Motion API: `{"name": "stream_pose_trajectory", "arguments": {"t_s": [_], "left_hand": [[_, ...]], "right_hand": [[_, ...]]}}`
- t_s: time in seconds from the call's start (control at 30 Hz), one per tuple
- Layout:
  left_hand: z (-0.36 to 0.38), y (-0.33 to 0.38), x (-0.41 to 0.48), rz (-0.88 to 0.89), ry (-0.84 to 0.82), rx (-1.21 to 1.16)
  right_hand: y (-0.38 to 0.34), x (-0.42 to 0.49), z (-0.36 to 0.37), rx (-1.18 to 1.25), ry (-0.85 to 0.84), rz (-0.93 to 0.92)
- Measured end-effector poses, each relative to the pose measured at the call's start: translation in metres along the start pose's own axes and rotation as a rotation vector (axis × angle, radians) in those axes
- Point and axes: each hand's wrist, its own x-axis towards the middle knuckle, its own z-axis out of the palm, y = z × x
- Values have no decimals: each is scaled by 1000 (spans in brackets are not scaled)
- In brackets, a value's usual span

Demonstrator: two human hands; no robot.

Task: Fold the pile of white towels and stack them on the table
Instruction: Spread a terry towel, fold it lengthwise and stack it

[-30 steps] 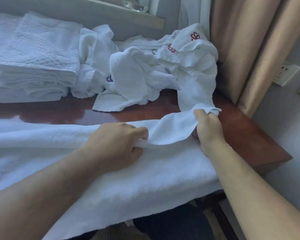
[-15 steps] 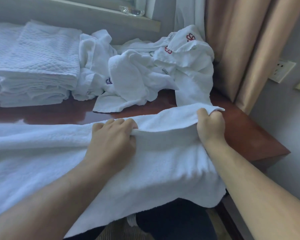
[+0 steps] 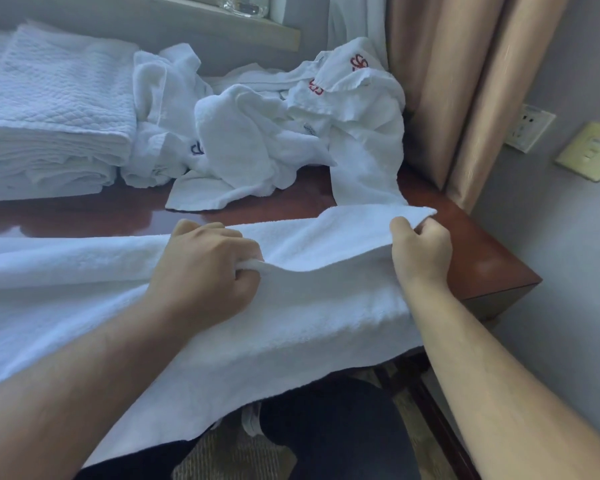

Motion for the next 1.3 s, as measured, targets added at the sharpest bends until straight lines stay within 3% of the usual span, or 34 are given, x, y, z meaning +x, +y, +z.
{"name": "stream_pose_trajectory", "arguments": {"t_s": [0.37, 0.6, 0.67, 0.73, 0.83, 0.9, 0.97, 1.13, 1.3], "left_hand": [[4, -2, 0, 114, -24, 26], [6, -3, 1, 121, -45, 38], [7, -3, 0, 123, -48, 37], [7, -3, -1, 119, -51, 40], [6, -3, 0, 115, -62, 34], [5, -2, 0, 112, -62, 31], [4, -2, -1, 108, -72, 32], [-1, -3, -1, 81, -145, 52], [-22, -32, -16, 42, -177, 317]], "right_hand": [[1, -9, -3, -21, 49, -45], [-6, 3, -2, -18, -77, 129], [-14, 8, -7, -166, -78, 126], [-27, 9, -13, -459, -67, -55], [-51, -2, 1, -480, -287, -271], [-54, -16, 22, -496, -537, -252], [-45, -34, 42, -690, -712, -237], [-28, -38, 52, -814, -722, -252], [-36, -41, 52, -863, -765, -223]]}}
